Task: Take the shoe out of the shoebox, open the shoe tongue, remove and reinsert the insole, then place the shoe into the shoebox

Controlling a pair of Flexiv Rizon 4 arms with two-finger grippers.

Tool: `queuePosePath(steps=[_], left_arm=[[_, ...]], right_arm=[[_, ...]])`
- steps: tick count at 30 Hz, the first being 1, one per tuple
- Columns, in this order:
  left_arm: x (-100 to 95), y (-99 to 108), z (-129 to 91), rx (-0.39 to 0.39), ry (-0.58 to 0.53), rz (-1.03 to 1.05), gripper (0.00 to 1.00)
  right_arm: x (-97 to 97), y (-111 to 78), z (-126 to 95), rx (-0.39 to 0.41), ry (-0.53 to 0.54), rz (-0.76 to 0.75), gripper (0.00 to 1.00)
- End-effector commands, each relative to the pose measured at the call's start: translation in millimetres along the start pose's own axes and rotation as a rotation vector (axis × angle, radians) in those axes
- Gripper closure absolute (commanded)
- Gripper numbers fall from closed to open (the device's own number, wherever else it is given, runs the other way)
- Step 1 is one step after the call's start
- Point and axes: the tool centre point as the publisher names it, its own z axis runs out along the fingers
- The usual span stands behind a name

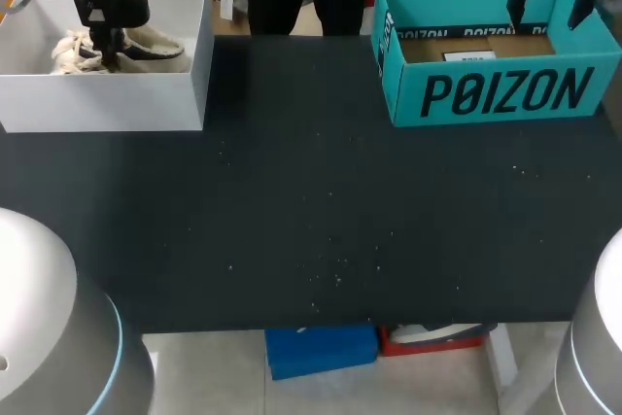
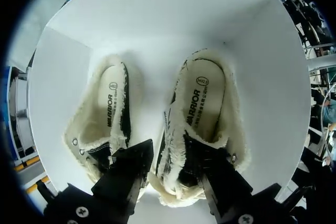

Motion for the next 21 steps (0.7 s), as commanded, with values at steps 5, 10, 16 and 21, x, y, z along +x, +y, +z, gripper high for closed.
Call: queuePosePath(steps=[5,10,16,21], left_arm=[[-12.1,0,22,-0.007,0.036,0.004,0.64],[-11.6,3,27,-0.016,0.046,0.017,0.80],[-11.6,4,20,-0.009,0.040,0.027,1.00],[-12.0,4,1,0.006,0.019,0.031,1.00]], right_arm=[[0.3,0.1,0,0.001,-0.001,0.000,0.00],[0.3,0.1,0,0.001,-0.001,0.000,0.00],[0.3,0.1,0,0.001,-0.001,0.000,0.00],[0.3,0.1,0,0.001,-0.001,0.000,0.00]])
